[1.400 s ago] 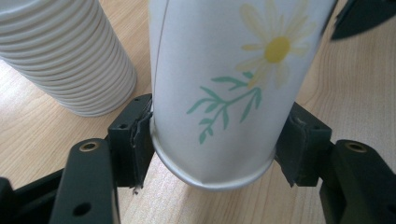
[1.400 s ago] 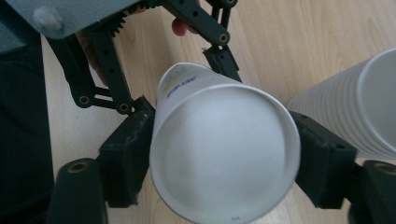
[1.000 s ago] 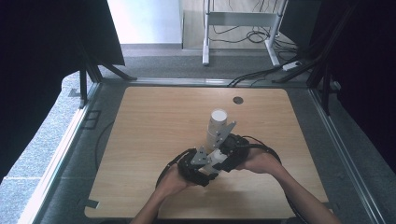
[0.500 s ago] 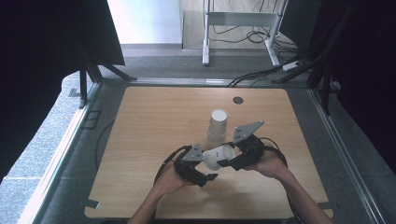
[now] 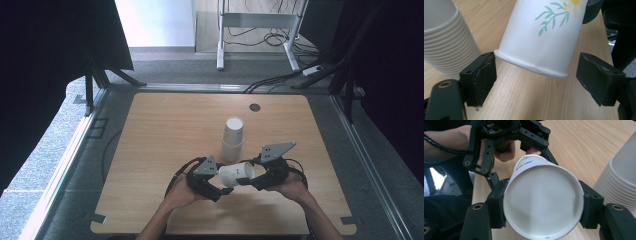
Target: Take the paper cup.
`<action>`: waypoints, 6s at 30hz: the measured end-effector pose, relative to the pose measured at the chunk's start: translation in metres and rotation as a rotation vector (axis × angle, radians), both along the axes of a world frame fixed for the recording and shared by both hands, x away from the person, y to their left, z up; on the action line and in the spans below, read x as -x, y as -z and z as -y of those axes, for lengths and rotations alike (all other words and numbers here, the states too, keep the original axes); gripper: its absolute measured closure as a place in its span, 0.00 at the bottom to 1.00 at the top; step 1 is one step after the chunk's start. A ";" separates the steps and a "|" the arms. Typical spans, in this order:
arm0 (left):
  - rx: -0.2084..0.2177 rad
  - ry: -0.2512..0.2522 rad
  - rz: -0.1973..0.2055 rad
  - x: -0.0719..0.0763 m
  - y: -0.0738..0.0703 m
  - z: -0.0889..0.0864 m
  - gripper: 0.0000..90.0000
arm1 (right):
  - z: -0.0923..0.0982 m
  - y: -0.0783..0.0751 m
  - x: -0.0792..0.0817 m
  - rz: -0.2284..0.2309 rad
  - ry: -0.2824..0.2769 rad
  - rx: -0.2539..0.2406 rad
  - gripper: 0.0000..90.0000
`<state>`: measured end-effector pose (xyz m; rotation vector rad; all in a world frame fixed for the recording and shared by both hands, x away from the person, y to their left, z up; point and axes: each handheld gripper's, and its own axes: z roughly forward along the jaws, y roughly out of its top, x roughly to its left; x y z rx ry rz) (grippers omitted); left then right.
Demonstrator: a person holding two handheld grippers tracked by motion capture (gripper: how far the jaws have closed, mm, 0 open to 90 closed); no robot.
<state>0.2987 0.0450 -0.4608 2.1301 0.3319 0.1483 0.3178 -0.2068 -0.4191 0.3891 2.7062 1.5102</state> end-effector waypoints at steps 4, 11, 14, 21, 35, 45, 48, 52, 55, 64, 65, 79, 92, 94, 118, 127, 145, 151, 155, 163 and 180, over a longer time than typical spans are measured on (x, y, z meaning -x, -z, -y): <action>0.009 0.021 -0.004 0.001 0.002 0.002 0.23 | 0.001 0.002 0.001 0.002 -0.028 -0.015 0.41; 0.041 0.036 -0.020 -0.001 0.004 -0.001 0.28 | 0.000 0.003 0.001 0.004 -0.053 -0.017 0.41; 0.041 0.043 -0.024 -0.002 0.005 -0.001 0.28 | -0.001 0.002 0.001 0.005 -0.064 -0.017 0.41; 0.053 0.056 -0.022 -0.001 0.005 -0.002 0.35 | -0.002 0.001 0.000 0.003 -0.081 -0.007 0.41; -0.022 0.048 -0.016 -0.004 -0.005 -0.004 0.41 | 0.001 -0.003 -0.004 -0.009 -0.031 0.050 0.27; -0.196 0.059 0.013 -0.009 -0.023 0.000 0.41 | 0.007 -0.017 -0.003 0.038 0.009 0.149 0.20; -0.245 0.068 0.020 -0.012 -0.030 0.002 0.41 | 0.006 -0.020 -0.003 0.041 0.013 0.183 0.18; -0.299 0.083 0.020 -0.016 -0.039 0.005 0.41 | 0.003 -0.021 -0.004 0.031 0.009 0.224 0.16; -0.338 0.097 0.019 -0.017 -0.043 0.008 0.41 | -0.001 -0.022 -0.004 0.039 -0.003 0.261 0.15; -0.459 0.140 0.041 -0.018 -0.052 0.021 0.40 | -0.022 -0.022 -0.002 0.101 -0.070 0.395 0.20; -0.473 0.142 0.047 -0.018 -0.052 0.022 0.40 | -0.025 -0.021 -0.002 0.107 -0.073 0.414 0.21; -0.515 0.153 0.037 -0.017 -0.048 0.034 0.39 | -0.044 -0.014 0.001 0.119 -0.137 0.534 0.41; -0.264 0.093 -0.069 -0.026 -0.060 0.008 0.13 | -0.021 -0.021 0.001 0.109 -0.088 0.368 0.42; -0.211 0.075 -0.086 -0.027 -0.062 0.003 0.13 | -0.016 -0.022 0.001 0.110 -0.073 0.323 0.42; 0.017 0.106 -0.243 -0.040 -0.057 -0.004 0.22 | -0.001 0.005 0.008 0.151 -0.029 0.057 0.41; -0.007 0.108 -0.222 -0.038 -0.058 -0.002 0.32 | -0.001 0.008 0.006 0.148 -0.029 0.053 0.41; -0.275 0.106 -0.077 -0.032 -0.078 0.019 0.40 | -0.017 0.003 0.002 0.158 -0.013 0.250 0.28; -0.358 0.100 -0.036 -0.026 -0.078 0.032 0.38 | -0.029 0.007 0.000 0.148 -0.017 0.354 0.40; -0.285 0.074 -0.047 -0.028 -0.078 0.029 0.29 | -0.024 0.010 0.000 0.119 0.012 0.286 0.42; -0.056 0.063 -0.139 -0.037 -0.073 0.018 0.19 | -0.008 0.022 -0.003 0.046 0.054 0.054 0.42; -0.098 0.081 -0.062 -0.031 -0.079 0.025 0.36 | -0.011 0.024 -0.003 0.059 0.060 0.018 0.30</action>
